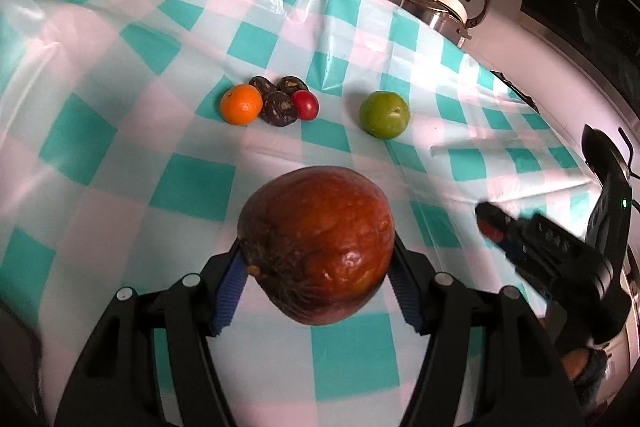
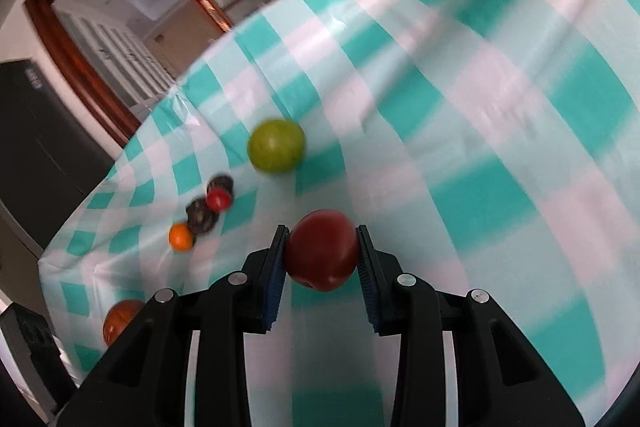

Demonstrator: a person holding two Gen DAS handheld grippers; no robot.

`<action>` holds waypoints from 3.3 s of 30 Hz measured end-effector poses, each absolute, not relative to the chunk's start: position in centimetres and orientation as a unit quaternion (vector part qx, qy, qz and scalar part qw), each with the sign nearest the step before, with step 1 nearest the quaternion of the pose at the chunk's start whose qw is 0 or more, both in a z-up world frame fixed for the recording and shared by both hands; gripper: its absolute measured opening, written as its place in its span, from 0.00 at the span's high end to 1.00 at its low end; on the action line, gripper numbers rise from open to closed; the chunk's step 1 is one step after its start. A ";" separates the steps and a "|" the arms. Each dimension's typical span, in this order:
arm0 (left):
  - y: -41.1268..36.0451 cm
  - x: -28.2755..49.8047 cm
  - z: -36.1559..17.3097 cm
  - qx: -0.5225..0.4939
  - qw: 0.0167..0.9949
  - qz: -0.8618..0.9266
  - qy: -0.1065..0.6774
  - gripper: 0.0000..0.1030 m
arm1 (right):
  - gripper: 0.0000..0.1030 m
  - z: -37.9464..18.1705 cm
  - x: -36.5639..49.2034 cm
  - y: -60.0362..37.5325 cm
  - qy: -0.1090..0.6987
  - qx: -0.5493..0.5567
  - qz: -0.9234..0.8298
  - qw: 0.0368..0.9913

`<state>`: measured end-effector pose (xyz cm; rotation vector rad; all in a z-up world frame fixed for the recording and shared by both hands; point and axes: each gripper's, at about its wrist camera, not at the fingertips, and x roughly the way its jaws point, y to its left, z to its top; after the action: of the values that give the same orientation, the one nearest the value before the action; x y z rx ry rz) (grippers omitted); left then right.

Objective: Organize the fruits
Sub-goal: 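Carry the red tomato and red apple into the white box and release both, then move both tools back over the remaining fruits on the table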

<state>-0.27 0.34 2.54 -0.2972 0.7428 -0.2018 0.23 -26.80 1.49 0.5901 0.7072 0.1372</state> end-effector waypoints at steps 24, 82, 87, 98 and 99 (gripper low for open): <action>-7.3 -17.7 5.2 0.010 0.922 -0.201 0.332 0.37 | 0.67 4.6 -26.9 -32.2 0.271 0.207 0.027 0.940; -37.7 -38.1 -20.1 0.542 0.522 -0.524 0.399 0.37 | 0.51 -20.5 -33.6 -52.6 0.553 0.260 -0.245 0.752; -37.6 -37.5 -19.4 0.526 0.537 -0.533 0.387 0.35 | 0.28 -18.6 -35.3 -53.1 0.530 0.286 -0.257 0.755; -31.6 -36.0 -7.5 0.378 0.714 -0.558 0.192 0.17 | 0.25 -4.9 -36.8 -49.2 0.447 0.211 -0.265 0.828; -30.4 -34.7 -5.8 0.344 0.743 -0.544 0.182 0.09 | 0.24 -3.2 -36.4 -48.3 0.428 0.202 -0.256 0.843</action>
<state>-34.71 -30.43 -5.83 0.7530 0.3997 -1.1924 -36.42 -48.28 -3.22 0.4259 0.9035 -0.5406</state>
